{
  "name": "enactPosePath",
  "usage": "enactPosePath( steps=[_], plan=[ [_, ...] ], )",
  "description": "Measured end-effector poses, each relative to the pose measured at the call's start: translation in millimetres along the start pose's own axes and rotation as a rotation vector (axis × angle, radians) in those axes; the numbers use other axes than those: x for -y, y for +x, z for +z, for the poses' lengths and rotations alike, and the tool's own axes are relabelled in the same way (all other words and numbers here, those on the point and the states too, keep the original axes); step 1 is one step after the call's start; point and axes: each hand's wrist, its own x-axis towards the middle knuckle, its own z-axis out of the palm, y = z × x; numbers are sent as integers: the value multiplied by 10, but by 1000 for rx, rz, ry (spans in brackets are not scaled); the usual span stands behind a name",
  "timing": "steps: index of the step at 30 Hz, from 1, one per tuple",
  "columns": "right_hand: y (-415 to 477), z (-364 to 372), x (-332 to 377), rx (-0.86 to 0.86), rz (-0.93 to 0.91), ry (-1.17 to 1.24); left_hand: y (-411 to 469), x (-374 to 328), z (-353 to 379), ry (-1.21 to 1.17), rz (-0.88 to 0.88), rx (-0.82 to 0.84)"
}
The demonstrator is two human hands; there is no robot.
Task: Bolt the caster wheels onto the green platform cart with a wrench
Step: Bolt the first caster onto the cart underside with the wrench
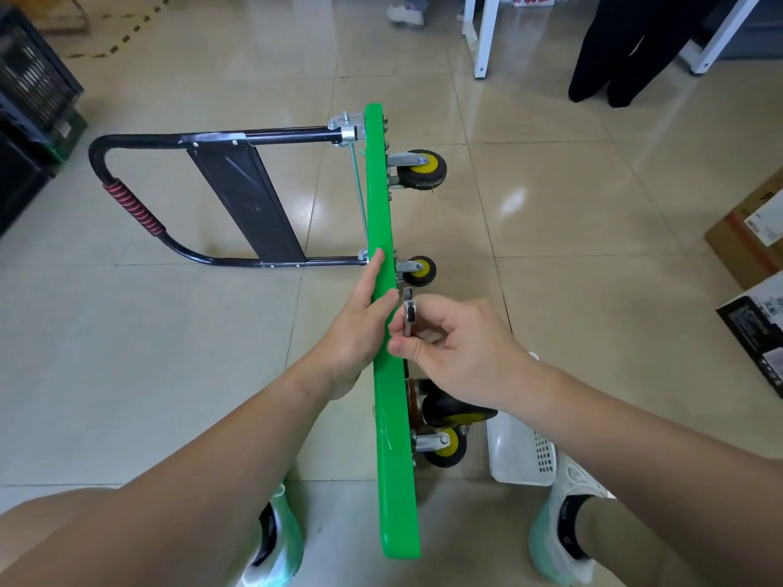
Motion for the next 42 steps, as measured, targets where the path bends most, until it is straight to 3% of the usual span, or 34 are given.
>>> enactPosePath(
  steps=[10,16,29,42],
  plan=[
    [107,-78,137,-68,-145,58,2,-6,34,-69,3,-25],
    [119,-110,139,-49,-66,199,-12,-5,81,-63,15,-50],
    [84,-62,175,-38,-50,234,-475,128,172,-162,0,-95],
    [148,-49,140,-22,-27,207,-641,197,261,-45,27,27]
  ],
)
